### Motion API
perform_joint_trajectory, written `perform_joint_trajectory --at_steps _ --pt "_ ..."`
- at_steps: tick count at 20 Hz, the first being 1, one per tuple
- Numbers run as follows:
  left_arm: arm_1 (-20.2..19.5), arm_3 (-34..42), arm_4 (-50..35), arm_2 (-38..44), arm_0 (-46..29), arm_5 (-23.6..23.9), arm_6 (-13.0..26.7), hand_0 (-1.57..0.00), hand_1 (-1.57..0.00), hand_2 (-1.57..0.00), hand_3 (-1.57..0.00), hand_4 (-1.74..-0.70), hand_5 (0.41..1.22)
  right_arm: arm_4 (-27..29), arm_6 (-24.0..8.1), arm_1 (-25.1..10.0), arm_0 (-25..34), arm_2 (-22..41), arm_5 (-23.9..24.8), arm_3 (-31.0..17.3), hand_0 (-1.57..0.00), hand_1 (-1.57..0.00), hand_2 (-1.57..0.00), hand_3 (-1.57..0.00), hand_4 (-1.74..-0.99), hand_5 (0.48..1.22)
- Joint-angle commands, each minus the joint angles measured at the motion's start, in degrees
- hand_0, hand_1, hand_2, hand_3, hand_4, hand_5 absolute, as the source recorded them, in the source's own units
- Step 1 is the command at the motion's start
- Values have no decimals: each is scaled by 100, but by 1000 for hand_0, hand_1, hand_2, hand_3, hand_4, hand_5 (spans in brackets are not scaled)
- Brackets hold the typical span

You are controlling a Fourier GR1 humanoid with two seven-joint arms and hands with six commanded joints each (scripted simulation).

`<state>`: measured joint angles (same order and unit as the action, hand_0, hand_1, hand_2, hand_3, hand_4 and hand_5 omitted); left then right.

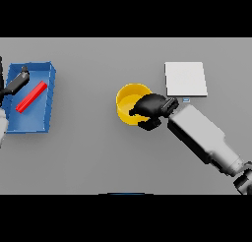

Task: Pick up the red beaker and tilt it to pour out 1 green nut into yellow bowl. Pick up the yellow bowl and place it on the metallic measuring scale.

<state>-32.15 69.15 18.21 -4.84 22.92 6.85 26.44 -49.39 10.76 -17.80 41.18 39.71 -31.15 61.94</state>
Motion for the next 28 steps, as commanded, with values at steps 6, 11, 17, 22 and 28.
perform_joint_trajectory --at_steps 6,11,17,22,28 --pt "13 -13 81 -69 52 8 27 1 1 1 1 -747 692 152 -70 -111 29 69 -245 95 -1382 -1378 -1234 -1210 -1666 1170" --pt "23 -30 91 -86 67 6 -12 1 1 1 1 -733 686 290 -183 -152 -45 62 -140 237 -1509 -1508 -1288 -1389 -1716 1204" --pt "-3 -36 94 -80 43 -10 10 1 1 1 1 -733 692 407 -268 -403 139 -150 -307 583 -1555 -1554 -1386 -1286 -1735 1217" --pt "-41 23 62 -48 86 -35 -4 1 1 1 1 -739 693 532 -574 -621 217 -448 -485 1115 -1566 -1566 -1422 -1268 -1739 1220" --pt "-69 69 88 -49 2 -18 23 1 1 1 1 -741 702 675 -861 -745 242 -804 -461 1144 -1570 -1570 -1472 -1309 -1740 1220"
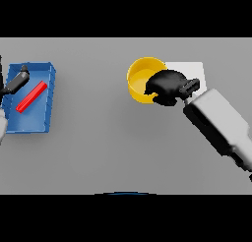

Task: Pick up the red beaker and tilt it to pour out 1 green nut into yellow bowl. Pick up the yellow bowl and place it on the metallic measuring scale.

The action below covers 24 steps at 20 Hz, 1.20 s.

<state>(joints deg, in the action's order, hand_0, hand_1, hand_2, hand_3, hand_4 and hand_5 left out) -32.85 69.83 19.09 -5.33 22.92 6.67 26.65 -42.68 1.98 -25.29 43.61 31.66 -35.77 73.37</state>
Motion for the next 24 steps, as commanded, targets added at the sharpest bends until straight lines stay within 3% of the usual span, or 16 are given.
perform_joint_trajectory --at_steps 1,9,12,16,24 --pt "20 6 33 -16 32 29 64 1 1 1 1 -742 704 -23 62 -74 30 -45 79 -70 -1570 -1570 -1482 -1283 -1741 1220" --pt "16 62 -9 3 9 -25 101 1 1 1 1 -737 699 -75 330 -602 185 -574 763 -923 -1571 -1571 -1508 -1186 -1741 1221" --pt "52 80 9 -19 51 -26 222 1 1 1 1 -728 691 -144 361 -575 298 -705 1065 -1546 -1571 -1571 -1506 -1176 -1741 1221" --pt "14 130 33 -13 -22 -14 195 1 1 1 1 -721 682 -307 629 -570 261 -717 1546 -2262 -1571 -1571 -1439 -1283 -1741 1221" --pt "3 25 19 16 33 -27 168 1 1 1 1 -727 675 -234 785 -390 181 -807 1843 -2832 -1571 -1571 -1354 -1369 -1741 1221"
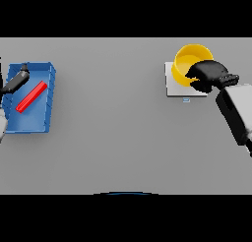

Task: Pick up the red beaker and tilt it to pour out 1 green nut into yellow bowl. Pick up the yellow bowl and place it on the metallic measuring scale.

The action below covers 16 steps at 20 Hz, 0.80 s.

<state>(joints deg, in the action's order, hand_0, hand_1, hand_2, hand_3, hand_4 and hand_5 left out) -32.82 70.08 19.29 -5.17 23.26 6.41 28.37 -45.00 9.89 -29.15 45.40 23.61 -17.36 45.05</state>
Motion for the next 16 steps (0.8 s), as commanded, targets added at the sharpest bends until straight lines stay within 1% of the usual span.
perform_joint_trajectory --at_steps 1,2,3,4,5,6,7,8,9,10,11,12,14,15,16 --pt "-4 14 6 -8 -3 -2 -40 1 1 1 1 -726 673 10 128 8 50 -7 17 -86 -1571 -1571 -1345 -1403 -1741 1221" --pt "-41 11 20 -11 31 -39 13 1 1 1 1 -723 671 27 115 18 71 -17 -15 -126 -1556 -1571 -1338 -1436 -1741 1221" --pt "-56 42 -11 9 -11 -45 -36 1 1 1 1 -723 669 14 50 80 64 -6 37 -171 -1501 -1571 -1330 -1463 -1741 1221" --pt "-70 17 -2 2 24 -72 -21 1 1 1 1 -722 668 17 31 101 104 -7 13 -211 -1464 -1571 -1335 -1451 -1741 1221" --pt "-31 -27 21 -19 41 -42 -22 1 1 1 1 -724 667 24 96 57 149 -22 -15 -265 -1448 -1501 -1382 -1390 -1734 1221" --pt "5 -34 42 -49 19 -15 -72 1 1 1 1 -725 669 32 -11 94 149 -26 -20 -266 -1472 -1479 -1420 -1244 -1736 1221" --pt "2 -90 30 -36 91 -39 -29 1 1 1 1 -724 671 81 44 88 117 -51 -12 -212 -1492 -1484 -1450 -1097 -1737 1221" --pt "23 -138 59 -52 136 -17 -22 1 1 1 1 -722 671 78 64 97 110 -39 -39 -211 -1439 -1337 -1286 -990 -1688 1221" --pt "22 -118 77 -76 115 -22 -45 1 1 1 1 -719 668 75 41 77 131 -31 -98 -173 -1231 -1101 -1091 -890 -1657 1149" --pt "34 -127 72 -63 124 -3 -19 1 1 1 1 -719 668 26 36 83 152 -11 -69 -236 -990 -882 -921 -796 -1629 1080" --pt "38 -92 76 -55 90 33 -18 1 1 1 1 -719 667 -18 -26 63 137 40 -134 -204 -792 -705 -782 -723 -1609 1029" --pt "12 -87 67 -32 110 28 -14 1 1 1 1 -718 666 -94 78 33 127 116 -115 -258 -634 -564 -660 -661 -1593 987" --pt "18 -104 14 -10 114 -3 -62 1 1 1 1 -721 663 -141 104 63 207 159 -127 -286 -405 -360 -464 -552 -1567 929" --pt "22 -109 18 -19 99 -12 -23 1 1 1 1 -724 662 -144 218 53 220 188 -154 -263 -324 -288 -381 -506 -1560 909" --pt "-9 -66 -1 -2 93 -46 53 1 1 1 1 -723 663 -149 263 57 234 208 -182 -277 -259 -230 -305 -464 -1554 891"
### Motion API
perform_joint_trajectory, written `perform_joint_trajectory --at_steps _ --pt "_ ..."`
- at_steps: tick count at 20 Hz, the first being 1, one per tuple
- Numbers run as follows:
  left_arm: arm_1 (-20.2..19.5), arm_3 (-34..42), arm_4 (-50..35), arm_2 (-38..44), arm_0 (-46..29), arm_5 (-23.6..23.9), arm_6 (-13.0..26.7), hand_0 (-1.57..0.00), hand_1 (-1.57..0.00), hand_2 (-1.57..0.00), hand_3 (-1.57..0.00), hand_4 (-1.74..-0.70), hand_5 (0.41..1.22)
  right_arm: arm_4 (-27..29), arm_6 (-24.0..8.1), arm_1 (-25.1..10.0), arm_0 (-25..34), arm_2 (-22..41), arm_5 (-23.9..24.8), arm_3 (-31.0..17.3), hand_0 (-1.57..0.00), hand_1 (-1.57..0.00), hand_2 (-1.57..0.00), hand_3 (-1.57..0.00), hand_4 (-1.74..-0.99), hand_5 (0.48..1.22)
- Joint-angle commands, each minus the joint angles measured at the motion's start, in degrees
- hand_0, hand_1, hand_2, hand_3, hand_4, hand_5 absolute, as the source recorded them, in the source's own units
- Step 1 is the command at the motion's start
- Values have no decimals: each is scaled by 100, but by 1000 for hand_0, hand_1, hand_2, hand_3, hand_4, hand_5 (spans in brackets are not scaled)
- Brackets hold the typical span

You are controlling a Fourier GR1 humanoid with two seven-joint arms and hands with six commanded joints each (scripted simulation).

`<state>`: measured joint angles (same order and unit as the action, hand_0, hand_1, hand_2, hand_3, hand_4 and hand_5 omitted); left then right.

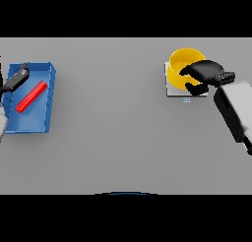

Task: Pick up the red beaker and tilt it to pour out 1 green nut into yellow bowl. Pick up the yellow bowl and place it on the metallic measuring scale.

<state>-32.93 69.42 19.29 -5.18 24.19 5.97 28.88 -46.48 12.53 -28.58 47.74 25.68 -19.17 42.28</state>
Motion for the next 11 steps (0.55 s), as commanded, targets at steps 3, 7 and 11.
perform_joint_trajectory --at_steps 3,7,11 --pt "66 -49 47 -47 38 51 -36 1 1 1 1 -723 664 40 107 -3 -3 -51 91 -37 -132 -117 -156 -359 -1542 838" --pt "53 -131 84 -46 58 86 -105 1 1 1 1 -723 664 60 33 36 20 -93 83 -171 -54 -48 -63 -244 -1518 786" --pt "44 -172 71 -44 27 59 -136 1 1 1 1 -726 665 76 -117 52 -30 -107 11 -195 -21 -19 -25 -146 -1478 738"
